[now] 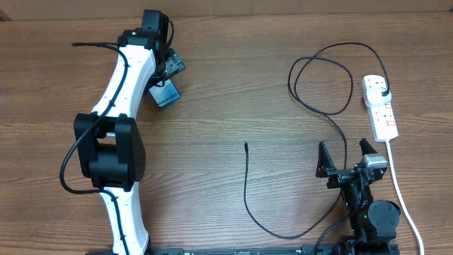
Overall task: Plug charger to phone and switch on socket
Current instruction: 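Lower the left gripper over the phone's bottom edge, then descend the left gripper and close it on the phone's bottom end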
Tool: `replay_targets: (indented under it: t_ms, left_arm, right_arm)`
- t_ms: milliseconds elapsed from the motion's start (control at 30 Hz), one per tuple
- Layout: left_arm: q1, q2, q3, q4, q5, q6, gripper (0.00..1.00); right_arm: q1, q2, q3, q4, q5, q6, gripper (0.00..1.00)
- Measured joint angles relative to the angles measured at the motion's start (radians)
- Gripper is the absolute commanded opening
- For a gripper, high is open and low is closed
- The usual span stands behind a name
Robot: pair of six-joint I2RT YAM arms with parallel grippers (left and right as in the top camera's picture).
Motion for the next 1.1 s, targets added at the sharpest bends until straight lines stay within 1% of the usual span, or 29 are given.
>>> replay_targets:
  t_ms: [367, 467, 700, 900, 1100]
  left_arm:
    - [-0.001, 0.000, 0.000, -0.008, -0.002, 0.008, 1.00]
    - [-0.001, 0.000, 0.000, -0.006, -0.022, 0.008, 1.00]
    - [0.011, 0.000, 0.000, 0.026, -0.045, 0.008, 1.00]
    - [0.055, 0.000, 0.000, 0.043, -0.023, 0.012, 1.00]
    - [0.087, 0.018, 0.000, 0.090, 0.042, 0.061, 1.00]
  right_arm:
    - [0.000, 0.000, 0.000, 0.000, 0.000, 0.000, 1.00]
    - [0.000, 0.000, 0.000, 0.000, 0.000, 0.000, 1.00]
    - [0.000, 0.000, 0.000, 0.000, 0.000, 0.000, 1.00]
    - [0.000, 0.000, 0.000, 0.000, 0.000, 0.000, 1.00]
    - [0.000, 0.000, 0.000, 0.000, 0.000, 0.000, 1.00]
